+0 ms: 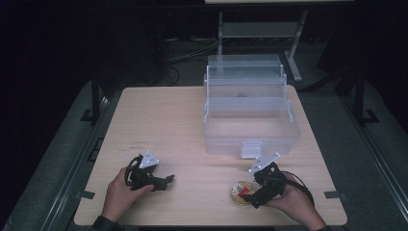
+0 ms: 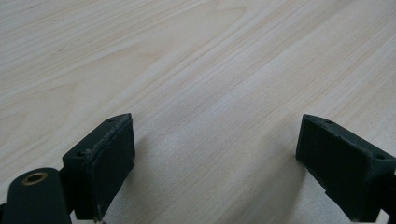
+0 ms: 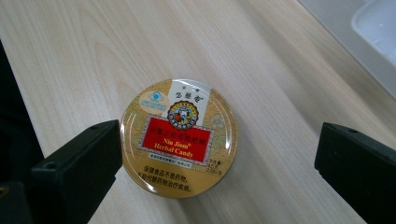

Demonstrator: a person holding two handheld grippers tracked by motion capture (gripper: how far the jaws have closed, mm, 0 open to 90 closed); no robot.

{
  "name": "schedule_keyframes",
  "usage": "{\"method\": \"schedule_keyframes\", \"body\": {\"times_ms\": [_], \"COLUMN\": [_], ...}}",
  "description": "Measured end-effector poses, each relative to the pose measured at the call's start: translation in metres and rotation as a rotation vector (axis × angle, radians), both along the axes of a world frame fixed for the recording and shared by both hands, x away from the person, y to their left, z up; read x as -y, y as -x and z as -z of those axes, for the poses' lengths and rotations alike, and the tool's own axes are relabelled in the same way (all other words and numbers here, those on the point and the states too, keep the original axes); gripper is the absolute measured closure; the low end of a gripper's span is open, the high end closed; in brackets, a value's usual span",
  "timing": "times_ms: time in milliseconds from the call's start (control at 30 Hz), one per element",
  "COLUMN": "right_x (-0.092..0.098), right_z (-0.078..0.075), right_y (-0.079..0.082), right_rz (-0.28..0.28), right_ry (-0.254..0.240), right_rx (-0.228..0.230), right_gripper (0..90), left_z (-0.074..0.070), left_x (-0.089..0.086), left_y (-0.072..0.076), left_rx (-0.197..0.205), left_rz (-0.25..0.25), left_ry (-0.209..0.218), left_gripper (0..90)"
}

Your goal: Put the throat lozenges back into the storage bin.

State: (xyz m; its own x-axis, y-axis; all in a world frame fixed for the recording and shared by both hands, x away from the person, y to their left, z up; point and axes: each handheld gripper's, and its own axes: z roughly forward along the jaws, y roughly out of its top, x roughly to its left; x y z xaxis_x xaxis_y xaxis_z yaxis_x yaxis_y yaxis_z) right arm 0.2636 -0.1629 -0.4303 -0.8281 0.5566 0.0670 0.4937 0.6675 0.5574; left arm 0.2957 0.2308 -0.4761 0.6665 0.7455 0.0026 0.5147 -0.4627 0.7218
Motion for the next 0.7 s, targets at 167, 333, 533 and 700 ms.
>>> {"method": "schedule_keyframes", "body": {"times_ms": [167, 333, 533, 700], "right_x": [-0.005, -0.008, -0.011, -0.014], "right_z": [0.003, 0.006, 0.01, 0.013], "right_y": [0.001, 0.001, 0.001, 0.001], "right_rz": [-0.012, -0.023, -0.03, -0.035], "right_ry": [0.006, 0.013, 0.019, 0.02], "right_rx": [-0.007, -0.01, -0.017, -0.022], "right_gripper": [0.4, 0.4, 0.4, 0.4], "left_z": [0.0, 0.0, 0.0, 0.0], "left_x": [0.0, 0.0, 0.0, 0.0], "left_y": [0.0, 0.0, 0.0, 0.0], "left_rx": [0.0, 0.0, 0.0, 0.001], "left_rz": [0.0, 0.0, 0.0, 0.002], "left_ry": [0.0, 0.0, 0.0, -0.004], "left_gripper": [11.0, 10.9, 10.9, 11.0]}}
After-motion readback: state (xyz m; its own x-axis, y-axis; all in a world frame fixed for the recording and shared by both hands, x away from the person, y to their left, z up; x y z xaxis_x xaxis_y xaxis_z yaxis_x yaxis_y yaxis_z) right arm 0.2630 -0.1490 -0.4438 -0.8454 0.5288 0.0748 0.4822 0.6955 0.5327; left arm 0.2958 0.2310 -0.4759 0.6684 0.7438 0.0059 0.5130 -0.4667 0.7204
